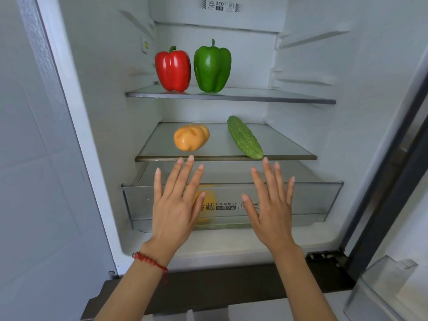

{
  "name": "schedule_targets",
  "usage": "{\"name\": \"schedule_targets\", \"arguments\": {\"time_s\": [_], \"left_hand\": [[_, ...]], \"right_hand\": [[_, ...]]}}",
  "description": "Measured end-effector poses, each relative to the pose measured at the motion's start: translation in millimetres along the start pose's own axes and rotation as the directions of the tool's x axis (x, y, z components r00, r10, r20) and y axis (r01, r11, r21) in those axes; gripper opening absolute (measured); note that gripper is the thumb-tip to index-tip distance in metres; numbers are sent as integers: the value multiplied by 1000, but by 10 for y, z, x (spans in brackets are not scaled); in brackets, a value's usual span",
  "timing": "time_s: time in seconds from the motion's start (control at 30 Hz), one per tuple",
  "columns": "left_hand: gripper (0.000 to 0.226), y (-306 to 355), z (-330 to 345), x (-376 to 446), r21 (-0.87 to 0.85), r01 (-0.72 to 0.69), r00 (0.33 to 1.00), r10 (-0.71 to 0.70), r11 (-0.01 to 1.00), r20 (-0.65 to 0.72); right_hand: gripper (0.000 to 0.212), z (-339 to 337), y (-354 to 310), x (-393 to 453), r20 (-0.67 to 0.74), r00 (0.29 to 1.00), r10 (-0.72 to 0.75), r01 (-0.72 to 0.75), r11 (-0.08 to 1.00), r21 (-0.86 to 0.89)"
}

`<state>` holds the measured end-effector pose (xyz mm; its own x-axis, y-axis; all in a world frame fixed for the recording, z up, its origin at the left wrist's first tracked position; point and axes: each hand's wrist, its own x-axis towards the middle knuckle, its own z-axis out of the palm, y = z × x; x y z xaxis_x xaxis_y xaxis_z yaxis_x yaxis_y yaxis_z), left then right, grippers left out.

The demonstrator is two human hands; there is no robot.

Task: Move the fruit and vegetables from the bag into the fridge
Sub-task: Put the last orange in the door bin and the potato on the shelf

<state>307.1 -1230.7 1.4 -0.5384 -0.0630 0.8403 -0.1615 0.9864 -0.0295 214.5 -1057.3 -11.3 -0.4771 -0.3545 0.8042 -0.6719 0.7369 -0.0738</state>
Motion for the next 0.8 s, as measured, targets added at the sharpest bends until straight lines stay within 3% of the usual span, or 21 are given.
{"name": "schedule_targets", "arguments": {"time_s": [0.8], "left_hand": [[49,-273,618,359,17,-13,999,14,1000,-42]], "right_hand": [[64,639,203,433,-29,1000,10,-10,1000,-6]]}}
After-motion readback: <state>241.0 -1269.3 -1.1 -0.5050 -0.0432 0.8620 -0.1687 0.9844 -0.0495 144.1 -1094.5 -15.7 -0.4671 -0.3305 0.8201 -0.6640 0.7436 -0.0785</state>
